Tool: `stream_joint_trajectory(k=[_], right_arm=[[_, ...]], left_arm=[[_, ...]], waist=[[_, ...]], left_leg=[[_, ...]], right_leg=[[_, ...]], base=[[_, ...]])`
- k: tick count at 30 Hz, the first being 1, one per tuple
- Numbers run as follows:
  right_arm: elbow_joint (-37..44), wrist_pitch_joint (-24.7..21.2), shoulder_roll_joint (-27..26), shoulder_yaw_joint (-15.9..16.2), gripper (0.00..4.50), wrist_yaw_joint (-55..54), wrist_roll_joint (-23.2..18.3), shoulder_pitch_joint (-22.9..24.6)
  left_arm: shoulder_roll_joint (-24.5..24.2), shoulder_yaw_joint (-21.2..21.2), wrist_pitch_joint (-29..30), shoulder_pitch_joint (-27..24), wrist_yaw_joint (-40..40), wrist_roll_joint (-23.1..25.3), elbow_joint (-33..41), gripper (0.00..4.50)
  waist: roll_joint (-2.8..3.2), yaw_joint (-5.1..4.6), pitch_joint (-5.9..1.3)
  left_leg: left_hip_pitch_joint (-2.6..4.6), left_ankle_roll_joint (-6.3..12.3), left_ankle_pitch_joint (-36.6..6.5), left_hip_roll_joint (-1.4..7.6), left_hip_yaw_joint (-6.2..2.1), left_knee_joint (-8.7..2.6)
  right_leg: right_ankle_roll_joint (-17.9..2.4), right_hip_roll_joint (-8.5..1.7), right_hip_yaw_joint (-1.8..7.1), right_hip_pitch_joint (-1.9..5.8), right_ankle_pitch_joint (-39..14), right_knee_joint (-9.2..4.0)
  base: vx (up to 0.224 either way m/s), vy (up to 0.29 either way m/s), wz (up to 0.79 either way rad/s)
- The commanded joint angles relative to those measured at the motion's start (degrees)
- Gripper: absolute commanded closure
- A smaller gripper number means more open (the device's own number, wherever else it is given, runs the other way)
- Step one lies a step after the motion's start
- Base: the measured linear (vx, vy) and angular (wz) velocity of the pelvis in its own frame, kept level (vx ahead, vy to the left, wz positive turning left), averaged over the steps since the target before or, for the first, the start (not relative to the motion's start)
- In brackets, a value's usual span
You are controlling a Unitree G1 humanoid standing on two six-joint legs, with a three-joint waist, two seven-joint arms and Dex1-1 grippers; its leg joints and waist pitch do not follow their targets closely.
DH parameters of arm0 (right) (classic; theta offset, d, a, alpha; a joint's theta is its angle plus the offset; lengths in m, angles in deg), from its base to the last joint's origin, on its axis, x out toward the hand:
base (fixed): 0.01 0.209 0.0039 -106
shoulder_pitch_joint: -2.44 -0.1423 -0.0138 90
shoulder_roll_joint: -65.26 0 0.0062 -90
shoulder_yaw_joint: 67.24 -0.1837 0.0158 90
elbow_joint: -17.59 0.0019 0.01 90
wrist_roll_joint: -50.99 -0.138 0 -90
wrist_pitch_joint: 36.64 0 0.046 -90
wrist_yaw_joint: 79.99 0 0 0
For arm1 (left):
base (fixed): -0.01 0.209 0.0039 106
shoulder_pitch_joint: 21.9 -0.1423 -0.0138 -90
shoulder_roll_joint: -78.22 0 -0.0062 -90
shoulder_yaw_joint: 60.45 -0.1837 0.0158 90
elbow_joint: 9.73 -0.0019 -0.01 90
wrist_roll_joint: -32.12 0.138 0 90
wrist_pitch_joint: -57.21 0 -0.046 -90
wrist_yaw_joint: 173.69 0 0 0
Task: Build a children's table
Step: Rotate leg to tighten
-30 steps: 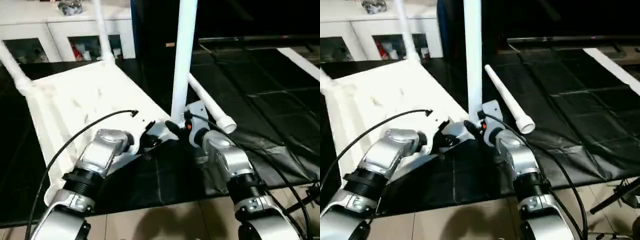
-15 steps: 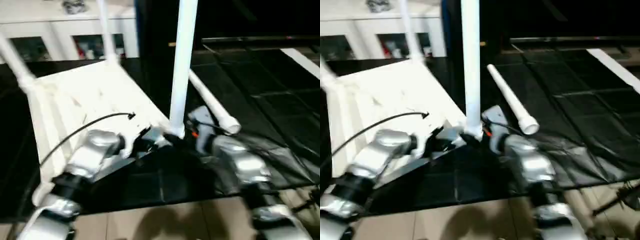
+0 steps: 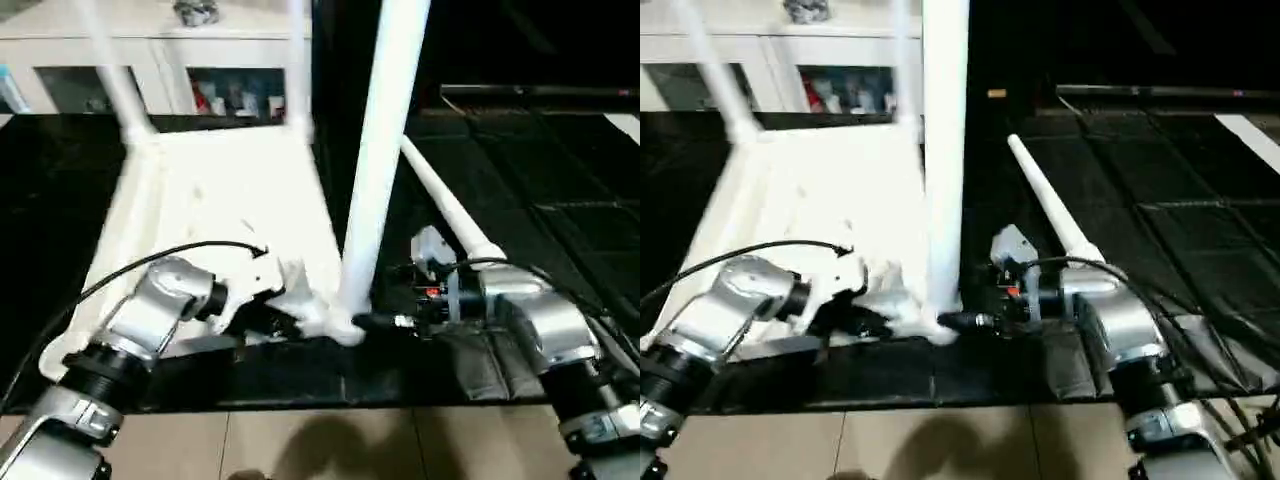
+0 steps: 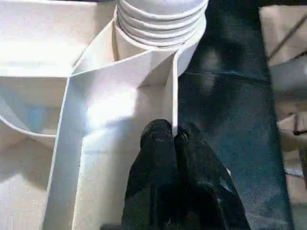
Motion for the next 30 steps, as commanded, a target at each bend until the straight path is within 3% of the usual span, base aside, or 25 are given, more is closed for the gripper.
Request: stream_joint_trajectory(k=[1,7,18,30], right_arm=[[-0.2,-0.1,0.5,1.4,0.04,1.8,0.7,-1.1],[-1.6,1.5,1.0,3.3,0.04,2.4,2.4,-1.8],[-2.6,3.1,-0.9,5.2,0.04,2.4,2.9,-1.9],[-4.0,3.0,-1.4,5.1,1.04,2.7,2.3,-2.6]], left_arm=[[-0.2,-2.6,-1.6,1.4,-3.9,0.3,0.4,4.5],[-0.4,-2.9,-3.1,1.7,-5.0,0.5,-0.6,4.5],[-0.7,-3.3,-3.8,1.7,-5.1,0.5,-1.0,4.5],[-0.2,-3.1,-4.0,2.1,-4.7,0.3,-1.8,4.5]], waist=[[-0.14,-0.37,-3.89],[-0.3,-0.13,-4.02],[-0.33,-0.18,-3.98],[-0.34,-0.17,-4.01]], left_leg=[[0.61,3.47,-6.5,1.88,-0.26,-3.55],[0.42,3.34,-5.6,1.8,-0.27,-3.47],[0.37,3.31,-6.1,1.83,-0.29,-3.52],[0.39,3.24,-5.7,1.84,-0.29,-3.5]], right_leg=[[-8.3,-4.99,3.71,3.26,-11.9,-4.23],[-8.8,-4.96,3.67,3.38,-9.4,-3.89],[-8.3,-5.05,3.64,3.32,-11.1,-4.06],[-8.1,-5.04,3.68,3.36,-11.1,-3.99]], base=[[0.0,0.0,0.0],[0.0,0.0,0.0],[0.0,0.0,0.0],[0.0,0.0,0.0]])
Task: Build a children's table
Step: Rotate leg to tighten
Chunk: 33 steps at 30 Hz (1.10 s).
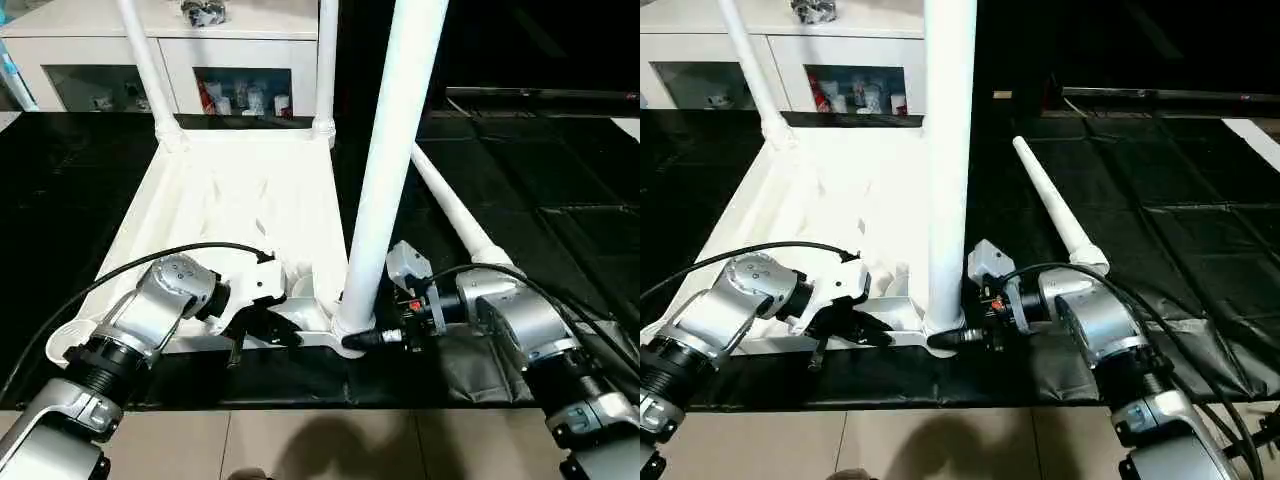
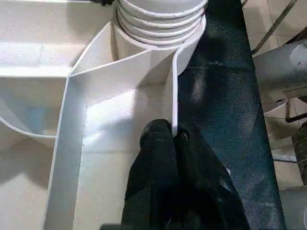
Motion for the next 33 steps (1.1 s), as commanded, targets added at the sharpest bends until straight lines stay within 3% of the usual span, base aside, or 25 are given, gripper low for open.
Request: stream_joint_trajectory(k=[1,8,11,15,19,21,28,29,33], right_arm=[[0.4,0.1,-0.1,-0.1,1.22,0.3,-0.3,-0.4],[1.1,-0.3,-1.1,-0.9,1.8,-1.2,-1.2,0.6],[0.4,-0.1,-3.3,-2.0,1.99,-8.0,0.3,0.8],[-2.1,-1.7,-8.4,-4.1,2.04,-21.6,2.7,0.4],[-4.8,-3.1,-13.9,-6.6,2.1,-32.9,3.7,-1.1],[-7.3,-3.1,-17.2,-8.0,2.13,-39.5,4.0,-2.7],[-9.9,-2.1,-20.8,-8.6,2.13,-44.3,5.0,-5.0],[-9.4,-2.0,-21.5,-8.6,1.57,-43.5,4.5,-4.8],[-9.3,-1.4,-22.0,-8.6,1.26,-43.7,4.8,-4.7]], left_arm=[[0.4,-1.6,-0.2,1.0,-2.2,0.3,0.3,4.5],[1.7,-0.4,2.2,1.0,-0.5,-0.8,0.3,4.5],[4.1,1.6,5.7,1.7,4.5,-1.2,-0.3,4.5],[9.4,5.9,12.1,3.1,14.3,-2.4,-0.7,4.5],[13.4,8.3,16.6,4.0,21.9,-1.7,-0.1,4.5],[16.1,9.7,19.1,4.6,27.0,-1.2,0.3,4.5],[20.6,10.7,21.9,4.2,33.4,-1.0,2.7,4.5],[21.0,10.7,22.5,4.0,34.0,-1.0,3.5,4.5],[20.8,10.8,22.9,4.1,34.8,-0.9,3.7,4.5]], waist=[[-0.26,-0.47,-3.99],[-0.29,-0.46,-3.97],[-0.15,-0.58,-3.85],[-0.33,-1.24,-3.65],[-0.35,-3.1,-3.66],[-0.35,-3.82,-3.76],[-0.28,-4.34,-4.13],[-0.46,-4.39,-4.16],[-0.33,-4.45,-4.13]], left_leg=[[0.44,3.24,-5.6,1.85,-0.28,-3.53],[0.46,3.25,-5.8,1.86,-0.24,-3.53],[0.52,2.84,-6.2,1.86,-0.25,-3.6],[0.52,1.07,-7.9,1.55,-0.39,-3.86],[0.32,0.79,-8.0,1.27,-0.48,-3.83],[0.04,1.22,-6.4,1.01,-0.44,-3.7],[-0.13,4.01,-3.1,1.16,-0.43,-3.45],[-0.18,4.26,-2.8,1.15,-0.41,-3.43],[-0.06,5.0,-2.7,1.2,-0.38,-3.4]], right_leg=[[-8.2,-5.01,3.67,3.35,-10.8,-4.0],[-8.5,-5.05,3.69,3.36,-10.6,-4.01],[-8.5,-5.04,3.68,3.23,-11.4,-4.19],[-6.8,-5.16,3.54,3.42,-16.9,-4.79],[-6.8,-5.1,3.39,3.51,-17.4,-5.09],[-7.2,-4.97,3.39,3.67,-15.4,-4.96],[-9.6,-4.82,3.47,3.93,-6.8,-4.13],[-9.8,-4.81,3.48,4.01,-6.1,-4.0],[-10.9,-4.88,3.56,4.0,-3.9,-3.79]], base=[[0.0,0.0,0.0],[0.0,0.0,0.0],[0.0,0.0,0.0],[0.0,0.0,0.0],[0.0,0.0,0.0],[0.0,0.0,0.0],[0.0,0.0,0.0],[0.0,0.0,0.0],[0.0,0.0,0.0]])
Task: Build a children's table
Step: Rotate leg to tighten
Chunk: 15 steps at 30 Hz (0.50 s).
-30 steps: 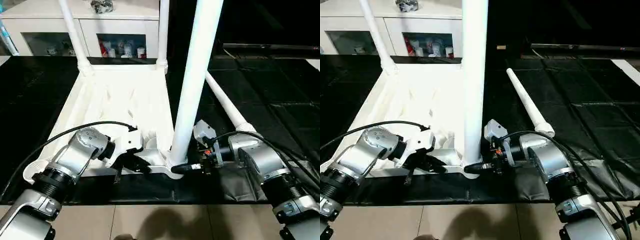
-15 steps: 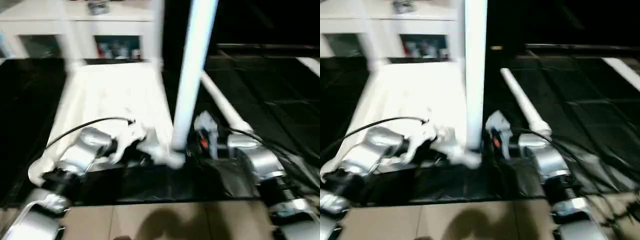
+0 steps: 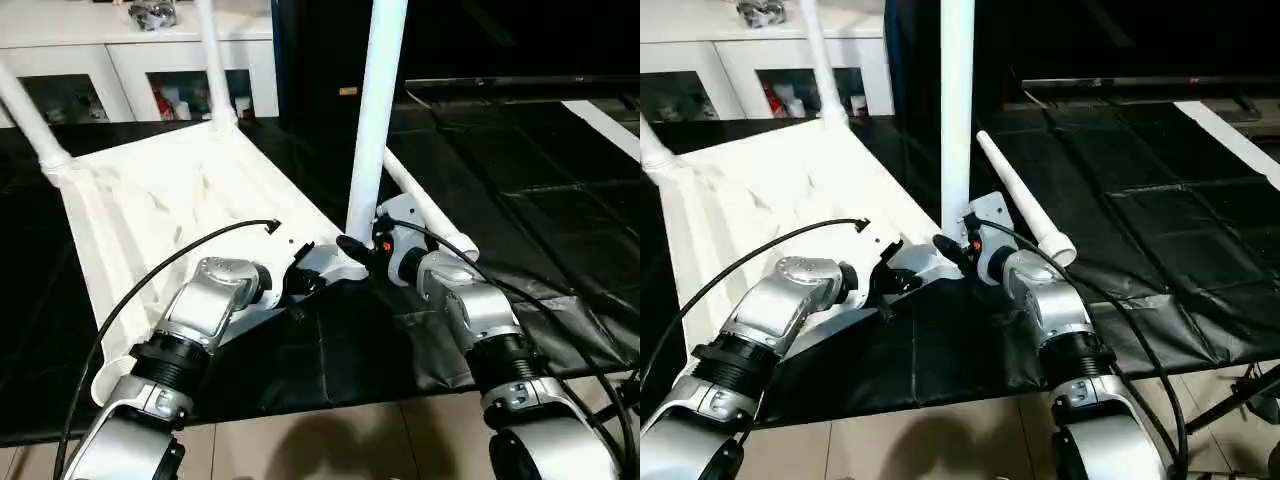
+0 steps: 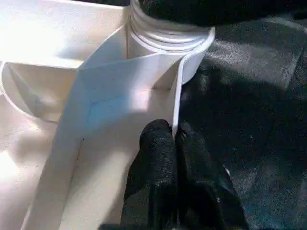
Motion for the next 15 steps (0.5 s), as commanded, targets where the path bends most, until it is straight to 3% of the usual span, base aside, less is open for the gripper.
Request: stream_joint_trajectory(k=[1,7,11,15], right_arm=[[0.0,0.3,-4.3,4.9,1.15,2.8,-0.8,0.3],[2.0,3.4,-0.7,3.8,0.59,6.6,-1.6,2.4],[3.5,5.4,3.8,2.8,0.24,14.0,-2.9,3.8],[4.6,6.1,7.3,3.5,0.02,19.8,-3.3,4.6]], left_arm=[[2.3,0.1,-1.1,1.7,0.3,-2.0,3.8,4.5],[-1.8,-1.6,-3.0,0.9,-5.2,-1.9,3.9,4.5],[-5.9,-4.1,-6.3,0.7,-11.8,-1.4,2.7,4.5],[-8.0,-5.3,-8.5,0.7,-15.7,-1.2,1.6,4.5]], waist=[[-0.36,0.51,-4.05],[-0.35,0.5,-3.86],[-0.05,0.74,-3.98],[0.01,1.37,-3.92]], left_leg=[[0.05,4.68,-3.5,1.25,-0.4,-3.12],[0.16,4.06,-5.6,1.29,-0.41,-3.28],[0.34,4.64,-5.1,1.43,-0.42,-3.2],[0.4,4.75,-6.0,1.44,-0.36,-3.16]], right_leg=[[-10.9,-4.94,3.51,4.13,-4.7,-3.66],[-9.6,-5.08,3.55,4.12,-8.6,-4.11],[-10.5,-4.88,3.64,4.01,-5.3,-3.7],[-10.7,-4.95,3.59,3.93,-6.3,-3.92]], base=[[0.0,0.0,0.0],[0.0,0.0,0.0],[0.0,0.0,0.0],[0.0,0.0,0.0]])
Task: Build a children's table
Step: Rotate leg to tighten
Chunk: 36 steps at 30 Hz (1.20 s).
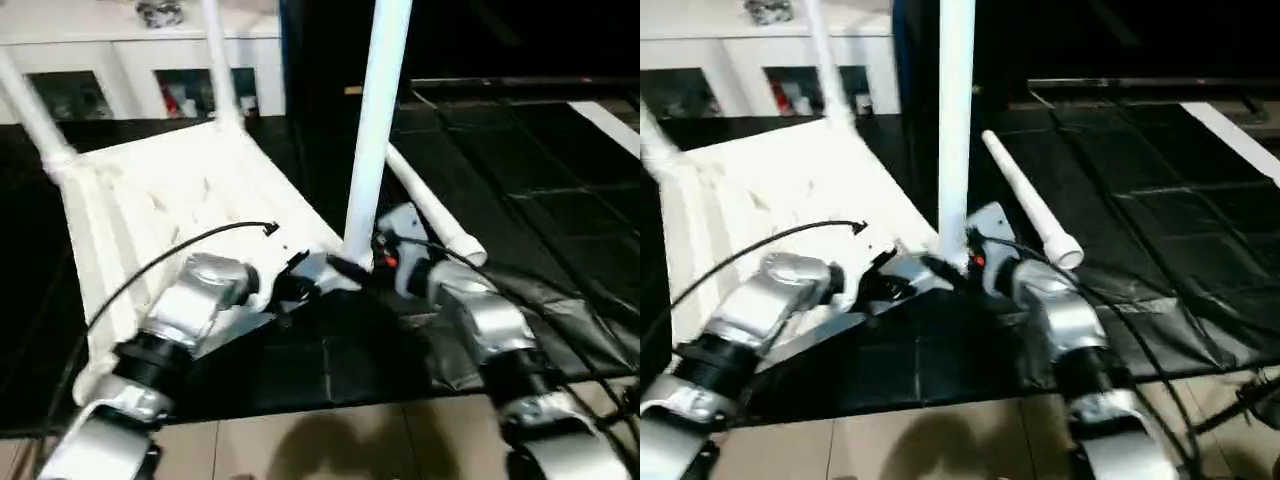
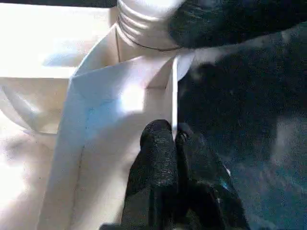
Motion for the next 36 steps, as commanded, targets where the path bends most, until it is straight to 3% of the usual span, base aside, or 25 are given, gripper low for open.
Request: stream_joint_trajectory(k=[1,2,7,13,17,36], right_arm=[[1.6,0.5,1.9,1.1,0.02,4.0,-0.6,0.4],[1.8,0.8,3.3,1.5,0.02,6.4,-0.7,0.5],[3.9,-0.1,8.8,3.3,0.02,17.7,-2.5,1.1],[4.4,-1.0,12.6,5.6,0.02,24.9,-2.4,0.5],[4.8,-0.2,13.8,7.1,0.02,28.3,-2.1,0.4],[3.9,3.0,11.7,10.9,0.02,30.1,-0.6,0.4]], left_arm=[[-0.8,-1.1,-3.2,0.9,-4.8,-1.0,0.8,4.5],[-1.7,-1.7,-4.2,1.0,-6.6,-1.0,0.4,4.5],[-4.8,-3.9,-9.2,1.3,-14.2,-1.7,-1.0,4.5],[-7.7,-6.8,-13.6,0.9,-21.3,-1.0,-2.0,4.5],[-9.1,-8.2,-15.9,1.0,-24.9,-0.5,-2.4,4.5],[-9.4,-9.6,-19.8,2.1,-27.1,0.6,-4.2,4.5]], waist=[[0.02,0.26,-3.94],[0.21,0.4,-3.95],[-0.09,1.42,-3.93],[0.05,2.32,-3.94],[-0.19,3.0,-3.92],[-0.19,3.05,-3.91]], left_leg=[[0.46,4.5,-6.0,1.54,-0.28,-3.26],[0.6,4.3,-6.1,1.6,-0.29,-3.26],[0.55,4.19,-7.2,1.7,-0.22,-3.25],[0.69,3.91,-7.1,1.85,-0.24,-3.24],[0.68,3.63,-7.5,1.87,-0.2,-3.28],[0.63,2.83,-8.1,1.95,-0.3,-3.42]], right_leg=[[-10.5,-4.92,3.69,3.89,-6.7,-3.94],[-10.5,-4.91,3.69,3.77,-6.8,-3.9],[-9.9,-4.88,3.64,3.8,-8.0,-3.92],[-9.7,-4.95,3.64,3.5,-9.5,-3.99],[-9.1,-5.04,3.65,3.46,-11.0,-4.03],[-8.5,-5.14,3.63,3.39,-12.8,-4.12]], base=[[0.0,0.0,0.0],[0.0,0.0,0.0],[0.0,0.0,0.0],[0.0,0.0,0.0],[0.0,0.0,0.0],[0.0,0.0,0.0]])
